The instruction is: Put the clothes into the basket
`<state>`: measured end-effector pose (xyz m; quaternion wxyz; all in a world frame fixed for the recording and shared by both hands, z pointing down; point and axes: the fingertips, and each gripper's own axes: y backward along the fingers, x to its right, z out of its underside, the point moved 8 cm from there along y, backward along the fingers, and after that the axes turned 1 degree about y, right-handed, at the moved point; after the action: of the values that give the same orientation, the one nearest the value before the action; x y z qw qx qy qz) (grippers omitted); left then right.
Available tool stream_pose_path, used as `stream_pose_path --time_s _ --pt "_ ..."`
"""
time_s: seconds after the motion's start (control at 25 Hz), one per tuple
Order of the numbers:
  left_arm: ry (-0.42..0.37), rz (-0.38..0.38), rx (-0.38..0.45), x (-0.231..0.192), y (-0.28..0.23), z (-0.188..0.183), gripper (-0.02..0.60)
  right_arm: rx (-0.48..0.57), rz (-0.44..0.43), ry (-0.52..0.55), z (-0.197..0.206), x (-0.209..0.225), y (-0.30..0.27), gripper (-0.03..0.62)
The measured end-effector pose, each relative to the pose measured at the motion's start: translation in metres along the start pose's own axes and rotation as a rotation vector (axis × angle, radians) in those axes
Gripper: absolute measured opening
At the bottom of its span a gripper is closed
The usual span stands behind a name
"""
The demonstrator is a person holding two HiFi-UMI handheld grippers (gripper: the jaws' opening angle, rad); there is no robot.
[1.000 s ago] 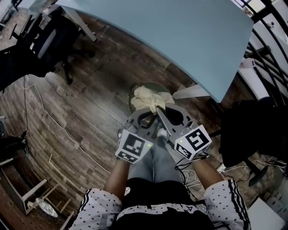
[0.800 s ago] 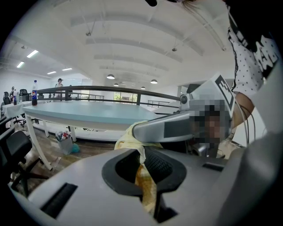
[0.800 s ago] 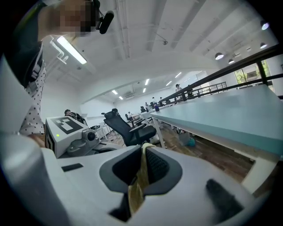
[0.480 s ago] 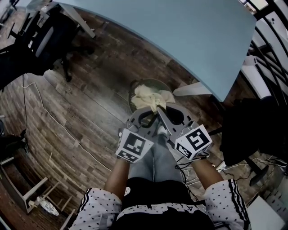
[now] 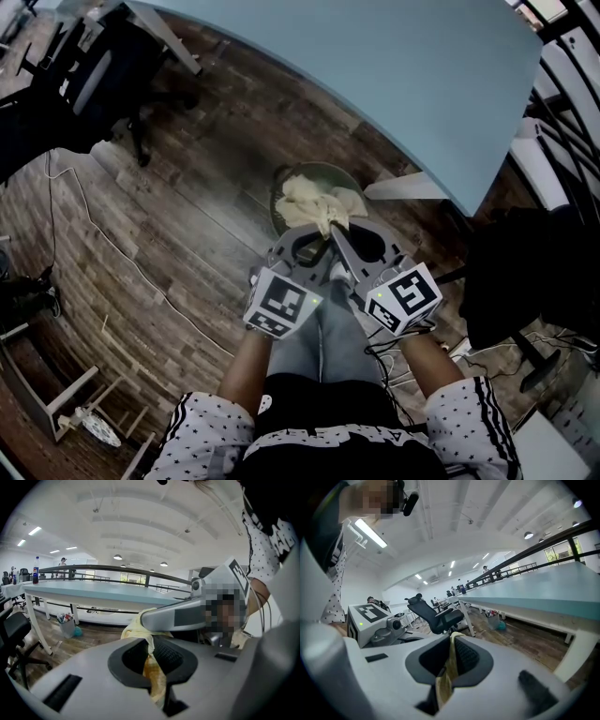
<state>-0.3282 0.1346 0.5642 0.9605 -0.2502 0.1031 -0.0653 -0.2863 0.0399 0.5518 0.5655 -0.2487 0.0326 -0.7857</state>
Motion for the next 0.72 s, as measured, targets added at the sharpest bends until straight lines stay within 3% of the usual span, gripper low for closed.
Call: stream_pose_path --time_s 0.72 --pt "0.02 0.015 -0.037 -0.001 -0.016 0.024 0.037 -0.034 0.007 -0.021 0.025 0.01 -0.006 0.035"
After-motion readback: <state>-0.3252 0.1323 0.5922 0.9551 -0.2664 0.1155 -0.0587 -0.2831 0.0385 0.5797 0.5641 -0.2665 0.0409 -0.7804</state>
